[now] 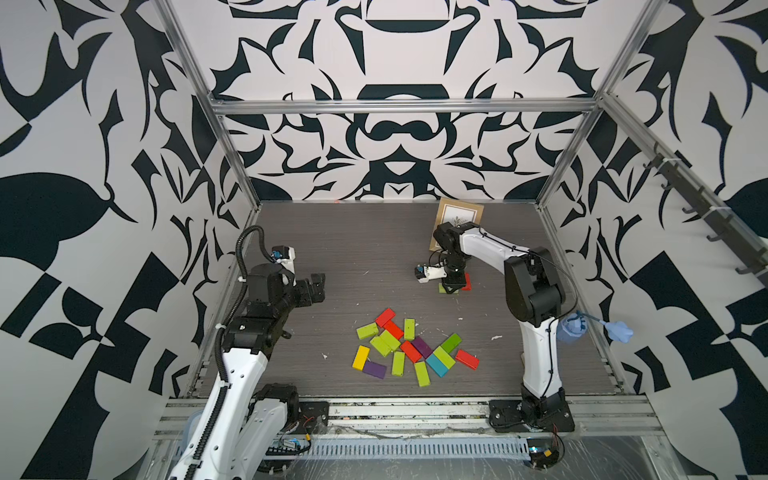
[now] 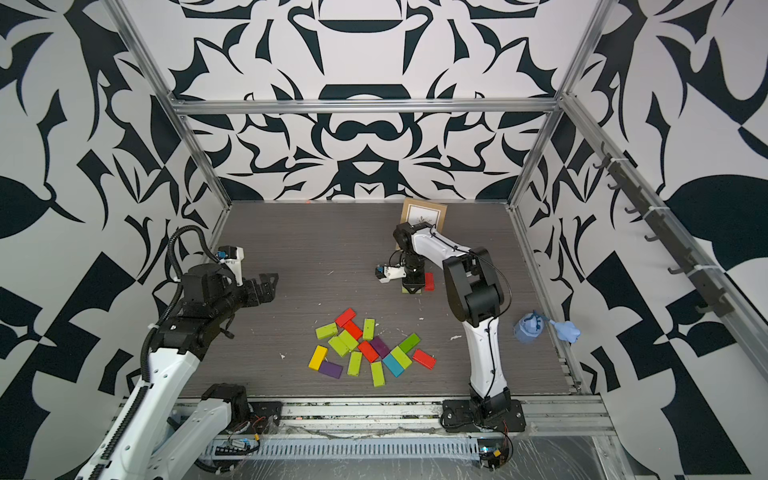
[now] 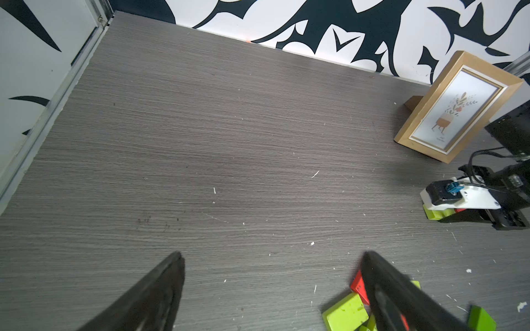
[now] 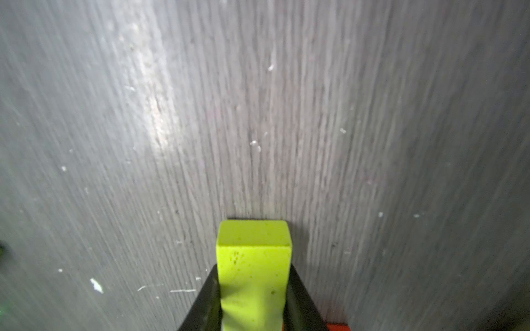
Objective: Assemble the letter t with building blocks
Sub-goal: Assemble the building block at the center of the board.
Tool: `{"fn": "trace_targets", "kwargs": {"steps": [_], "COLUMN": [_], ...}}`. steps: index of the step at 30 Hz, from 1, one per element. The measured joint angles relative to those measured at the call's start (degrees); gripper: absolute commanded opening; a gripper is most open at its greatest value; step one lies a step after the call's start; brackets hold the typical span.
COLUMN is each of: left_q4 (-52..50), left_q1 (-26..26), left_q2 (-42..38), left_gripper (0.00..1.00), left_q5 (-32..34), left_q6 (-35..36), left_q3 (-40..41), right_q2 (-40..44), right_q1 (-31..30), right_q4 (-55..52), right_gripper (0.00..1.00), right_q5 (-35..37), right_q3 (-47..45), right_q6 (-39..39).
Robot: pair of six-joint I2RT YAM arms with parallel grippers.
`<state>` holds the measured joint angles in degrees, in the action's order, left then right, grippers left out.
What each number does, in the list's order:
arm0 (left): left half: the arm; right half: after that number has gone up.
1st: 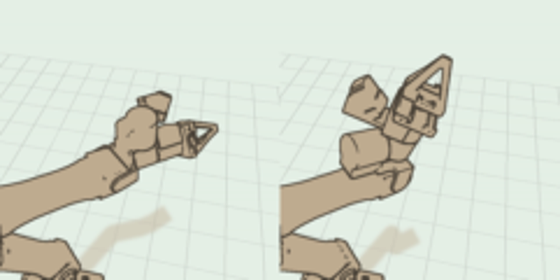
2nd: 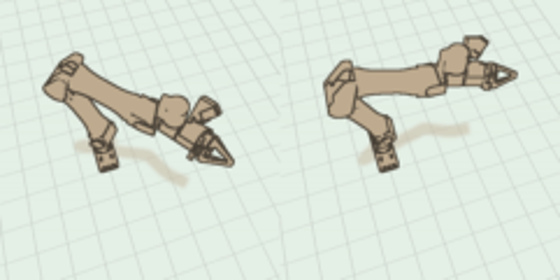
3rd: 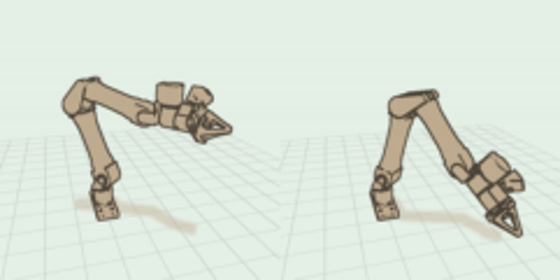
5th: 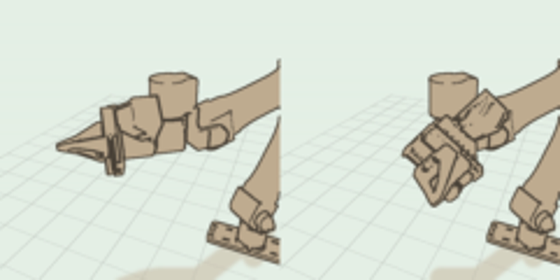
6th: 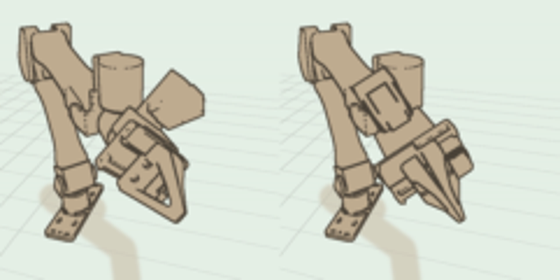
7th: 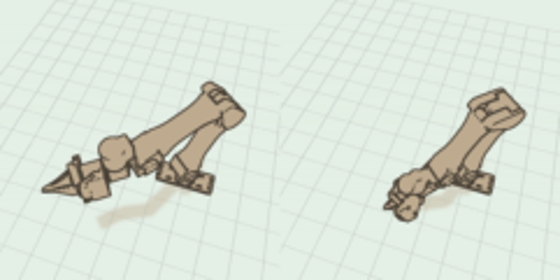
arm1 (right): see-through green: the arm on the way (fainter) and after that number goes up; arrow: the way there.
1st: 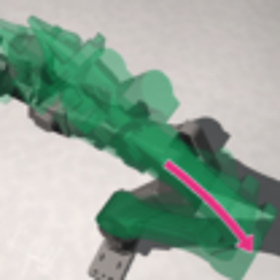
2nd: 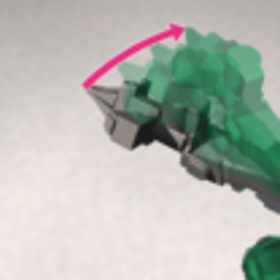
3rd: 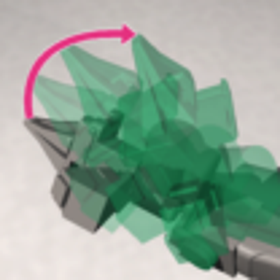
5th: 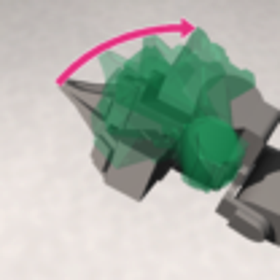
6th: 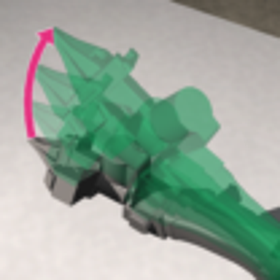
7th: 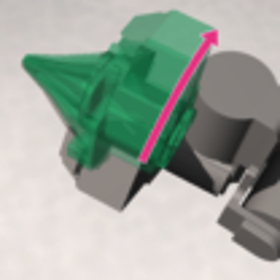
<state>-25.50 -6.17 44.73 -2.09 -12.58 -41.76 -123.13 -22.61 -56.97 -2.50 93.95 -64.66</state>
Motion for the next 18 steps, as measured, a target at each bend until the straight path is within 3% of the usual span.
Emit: {"fn": "trace_targets", "kwargs": {"steps": [18], "left_q4": [-0.2], "left_q1": [0.0], "left_q2": [0.0], "left_gripper": [1.00], "left_q5": [0.8], "left_q6": [0.2], "left_q3": [0.0], "right_q2": [0.0], "right_q1": [0.9], "right_q4": [1.0], "right_gripper": [0.29], "right_q5": [0.8], "right_q3": [0.0], "right_q6": [0.0]}}
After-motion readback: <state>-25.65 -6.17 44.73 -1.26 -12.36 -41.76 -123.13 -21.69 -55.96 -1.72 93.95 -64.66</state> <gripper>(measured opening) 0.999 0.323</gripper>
